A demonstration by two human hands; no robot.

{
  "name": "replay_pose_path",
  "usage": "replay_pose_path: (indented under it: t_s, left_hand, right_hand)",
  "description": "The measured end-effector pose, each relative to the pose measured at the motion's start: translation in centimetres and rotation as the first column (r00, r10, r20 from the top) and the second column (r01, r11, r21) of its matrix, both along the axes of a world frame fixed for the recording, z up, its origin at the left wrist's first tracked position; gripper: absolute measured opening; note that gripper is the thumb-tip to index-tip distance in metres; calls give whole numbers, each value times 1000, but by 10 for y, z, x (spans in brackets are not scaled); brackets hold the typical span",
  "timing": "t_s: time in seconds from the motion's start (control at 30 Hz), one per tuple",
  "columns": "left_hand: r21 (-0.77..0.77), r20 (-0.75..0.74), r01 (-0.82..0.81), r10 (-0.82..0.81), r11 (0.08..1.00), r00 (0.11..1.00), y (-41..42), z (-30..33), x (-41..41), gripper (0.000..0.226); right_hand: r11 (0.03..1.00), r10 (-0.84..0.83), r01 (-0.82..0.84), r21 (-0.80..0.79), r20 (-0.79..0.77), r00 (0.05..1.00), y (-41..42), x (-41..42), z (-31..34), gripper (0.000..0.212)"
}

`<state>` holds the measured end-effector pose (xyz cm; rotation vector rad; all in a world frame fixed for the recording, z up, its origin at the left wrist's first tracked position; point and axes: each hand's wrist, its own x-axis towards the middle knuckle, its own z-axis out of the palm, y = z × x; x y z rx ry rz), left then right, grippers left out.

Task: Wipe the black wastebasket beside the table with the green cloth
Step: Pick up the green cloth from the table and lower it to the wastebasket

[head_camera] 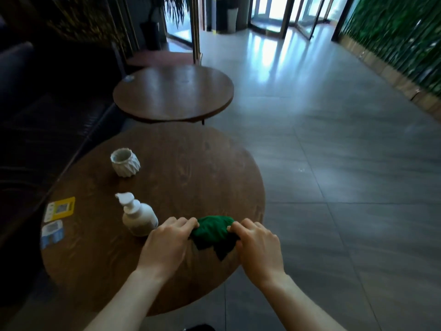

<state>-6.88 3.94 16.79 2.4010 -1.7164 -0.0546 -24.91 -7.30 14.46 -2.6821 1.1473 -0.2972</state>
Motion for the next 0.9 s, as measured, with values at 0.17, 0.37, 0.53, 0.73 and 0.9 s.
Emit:
replay_pose_path:
  t_s: [0.17,0.37,0.53,0.73,0.9]
  left_hand:
    - [-57,60,-18,21,998,998,15,89,-20,40]
    - [-112,136,-23,38,993,990,54,186,-48,43]
    - [-180,187,-31,66,983,980,92,233,-64,45]
    - [-247,207,-47,100,968,973,130,270,-68,54]
    - [-305,169,-69,125,950,978,175,296,-61,43]
  right_hand:
    - [996,36,-32,-79,44,998,11,-19,78,41]
    - [981,130,-108,-159,136,982,39,-46,161,34]
    - [973,152,-116,-199,179,972,68,-58,214,27]
    - [955,191,-137,-263,195,962,108,-65,267,27]
    - [938,224,-156,-309,196,955,150,-61,301,27]
